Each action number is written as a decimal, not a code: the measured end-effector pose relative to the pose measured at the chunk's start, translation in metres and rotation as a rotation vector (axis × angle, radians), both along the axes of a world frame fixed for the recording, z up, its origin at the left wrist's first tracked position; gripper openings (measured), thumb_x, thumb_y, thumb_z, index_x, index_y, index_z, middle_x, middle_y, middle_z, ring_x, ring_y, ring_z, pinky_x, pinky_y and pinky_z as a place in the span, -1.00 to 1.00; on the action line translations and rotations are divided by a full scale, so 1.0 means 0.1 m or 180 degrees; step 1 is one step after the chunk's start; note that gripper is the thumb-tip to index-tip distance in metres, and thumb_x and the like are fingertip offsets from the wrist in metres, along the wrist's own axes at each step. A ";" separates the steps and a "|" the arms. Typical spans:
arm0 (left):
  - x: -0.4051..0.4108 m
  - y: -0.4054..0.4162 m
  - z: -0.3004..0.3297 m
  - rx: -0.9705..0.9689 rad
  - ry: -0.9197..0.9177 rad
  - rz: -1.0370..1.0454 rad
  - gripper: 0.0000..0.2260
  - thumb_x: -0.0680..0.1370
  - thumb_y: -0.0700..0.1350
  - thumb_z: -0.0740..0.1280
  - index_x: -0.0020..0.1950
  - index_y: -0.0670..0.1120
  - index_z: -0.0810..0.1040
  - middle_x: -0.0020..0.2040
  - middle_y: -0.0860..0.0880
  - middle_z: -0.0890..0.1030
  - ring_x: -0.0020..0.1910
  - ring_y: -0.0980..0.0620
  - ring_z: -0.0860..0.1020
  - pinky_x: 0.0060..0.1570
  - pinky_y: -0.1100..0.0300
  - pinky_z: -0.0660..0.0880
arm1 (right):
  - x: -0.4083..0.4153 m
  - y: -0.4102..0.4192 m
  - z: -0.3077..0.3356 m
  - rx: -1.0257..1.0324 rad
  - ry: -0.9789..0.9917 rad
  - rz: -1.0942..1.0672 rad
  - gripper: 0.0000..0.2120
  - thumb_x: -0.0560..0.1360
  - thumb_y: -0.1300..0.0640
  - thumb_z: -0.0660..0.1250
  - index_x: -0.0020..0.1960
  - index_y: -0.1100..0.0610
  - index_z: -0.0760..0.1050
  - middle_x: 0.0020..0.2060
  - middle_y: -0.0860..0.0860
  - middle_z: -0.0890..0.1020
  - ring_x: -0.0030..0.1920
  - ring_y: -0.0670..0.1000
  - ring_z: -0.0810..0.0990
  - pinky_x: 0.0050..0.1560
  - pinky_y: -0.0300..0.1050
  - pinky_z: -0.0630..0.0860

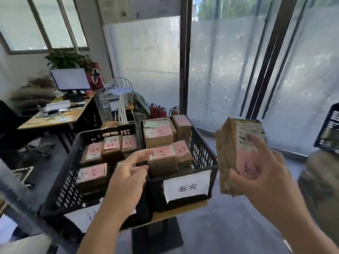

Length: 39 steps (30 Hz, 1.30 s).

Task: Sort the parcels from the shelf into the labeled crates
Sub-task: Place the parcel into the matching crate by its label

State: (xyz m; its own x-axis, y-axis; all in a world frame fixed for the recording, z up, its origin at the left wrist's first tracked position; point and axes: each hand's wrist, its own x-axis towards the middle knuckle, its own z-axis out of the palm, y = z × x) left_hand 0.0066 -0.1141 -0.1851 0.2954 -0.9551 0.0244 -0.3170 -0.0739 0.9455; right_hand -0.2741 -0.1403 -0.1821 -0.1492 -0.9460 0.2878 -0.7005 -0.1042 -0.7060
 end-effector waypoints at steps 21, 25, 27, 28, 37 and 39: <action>0.42 -2.71 -0.43 0.0360 -0.0083 0.1219 -0.70 0.67 -0.11 0.31 0.08 0.32 0.68 0.09 0.34 0.67 0.25 0.17 0.61 0.40 -0.15 0.52 | 0.93 -3.50 -1.58 0.1036 0.0588 0.1338 -0.09 0.35 -0.25 0.45 0.53 -0.42 -0.01 0.35 -0.06 0.34 0.19 0.01 0.51 -0.04 -0.09 0.61; 0.46 -2.84 -0.57 0.0516 0.0007 0.1311 -0.71 0.68 -0.12 0.30 0.07 0.29 0.68 0.14 0.24 0.68 0.25 0.12 0.63 0.38 -0.16 0.54 | 0.92 -3.69 -1.68 0.1225 0.0810 0.1468 -0.07 0.33 -0.27 0.43 0.54 -0.43 -0.03 0.23 -0.09 0.33 0.10 -0.03 0.51 -0.05 -0.06 0.65; 0.46 -2.92 -0.60 0.0549 0.0098 0.1324 -0.70 0.69 -0.14 0.29 0.05 0.27 0.69 0.15 0.19 0.69 0.23 0.12 0.64 0.37 -0.14 0.56 | 0.89 -3.77 -1.67 0.1393 0.0931 0.1491 -0.07 0.33 -0.29 0.40 0.55 -0.42 -0.05 0.19 -0.11 0.32 0.08 -0.04 0.52 -0.01 -0.05 0.66; 0.45 -2.97 -0.60 0.0562 0.0113 0.1324 -0.68 0.69 -0.15 0.29 0.03 0.27 0.69 0.13 0.20 0.70 0.23 0.12 0.64 0.35 -0.12 0.56 | 0.88 -3.80 -1.65 0.1489 0.1017 0.1522 -0.08 0.34 -0.30 0.38 0.56 -0.41 -0.05 0.18 -0.11 0.30 0.07 -0.04 0.52 0.01 -0.05 0.65; 0.32 -3.22 -0.60 0.0550 0.0088 0.1203 -0.75 0.67 -0.13 0.29 0.09 0.21 0.69 0.07 0.21 0.71 0.16 0.18 0.67 0.34 -0.11 0.58 | 0.99 -3.96 -1.39 0.1895 0.1474 0.1671 -0.12 0.39 -0.27 0.36 0.61 -0.26 0.04 0.29 0.01 0.34 -0.03 0.03 0.48 -0.10 -0.11 0.46; 0.32 -3.23 -0.61 0.0555 0.0087 0.1168 -0.75 0.68 -0.13 0.29 0.10 0.20 0.68 0.11 0.17 0.71 0.15 0.19 0.67 0.34 -0.10 0.58 | 0.97 -3.86 -1.38 0.1920 0.1495 0.1675 -0.11 0.37 -0.29 0.34 0.60 -0.27 0.02 0.25 0.00 0.33 -0.01 0.03 0.51 -0.07 -0.11 0.53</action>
